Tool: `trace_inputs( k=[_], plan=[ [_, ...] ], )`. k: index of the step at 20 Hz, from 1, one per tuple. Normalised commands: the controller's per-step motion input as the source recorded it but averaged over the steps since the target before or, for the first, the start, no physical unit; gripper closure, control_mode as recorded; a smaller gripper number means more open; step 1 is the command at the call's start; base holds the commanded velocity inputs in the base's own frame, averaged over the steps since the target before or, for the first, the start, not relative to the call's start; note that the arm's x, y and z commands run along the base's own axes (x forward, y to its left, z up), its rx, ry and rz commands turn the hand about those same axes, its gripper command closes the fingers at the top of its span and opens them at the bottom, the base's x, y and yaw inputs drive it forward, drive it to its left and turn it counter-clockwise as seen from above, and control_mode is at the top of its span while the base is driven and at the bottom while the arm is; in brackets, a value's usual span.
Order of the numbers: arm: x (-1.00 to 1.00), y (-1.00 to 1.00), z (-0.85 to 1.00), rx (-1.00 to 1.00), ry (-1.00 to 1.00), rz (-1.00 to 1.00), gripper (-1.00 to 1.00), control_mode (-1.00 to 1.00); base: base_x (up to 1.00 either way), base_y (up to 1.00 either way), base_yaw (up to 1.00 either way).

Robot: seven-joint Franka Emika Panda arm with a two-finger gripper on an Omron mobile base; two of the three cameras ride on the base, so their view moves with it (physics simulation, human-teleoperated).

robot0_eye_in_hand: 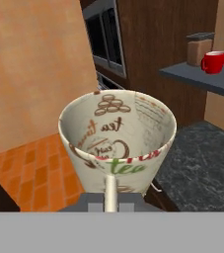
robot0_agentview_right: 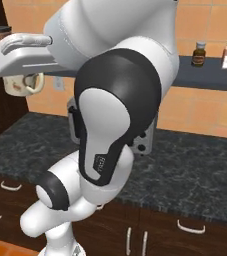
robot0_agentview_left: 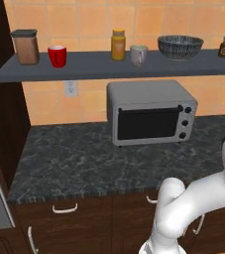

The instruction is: Gather all objects into one cabinet and sort the glasses and bowls to opposite sides.

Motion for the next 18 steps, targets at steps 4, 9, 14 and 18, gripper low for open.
trace_inputs(
  k=[4, 9, 14, 18],
  plan=[
    [0.00, 0.00, 0.00, 0.00, 0.00, 0.00, 1.00, 1.00, -0.06, 0.32, 0.03],
    [0.00, 0.00, 0.00, 0.00, 0.00, 0.00, 1.00, 1.00, -0.18, 0.52, 0.04],
    [0.00, 0.00, 0.00, 0.00, 0.00, 0.00, 1.00, 1.00, -0.06, 0.70, -0.01],
    [0.00, 0.00, 0.00, 0.00, 0.00, 0.00, 1.00, 1.00, 0.84, 0.53, -0.07]
  ],
)
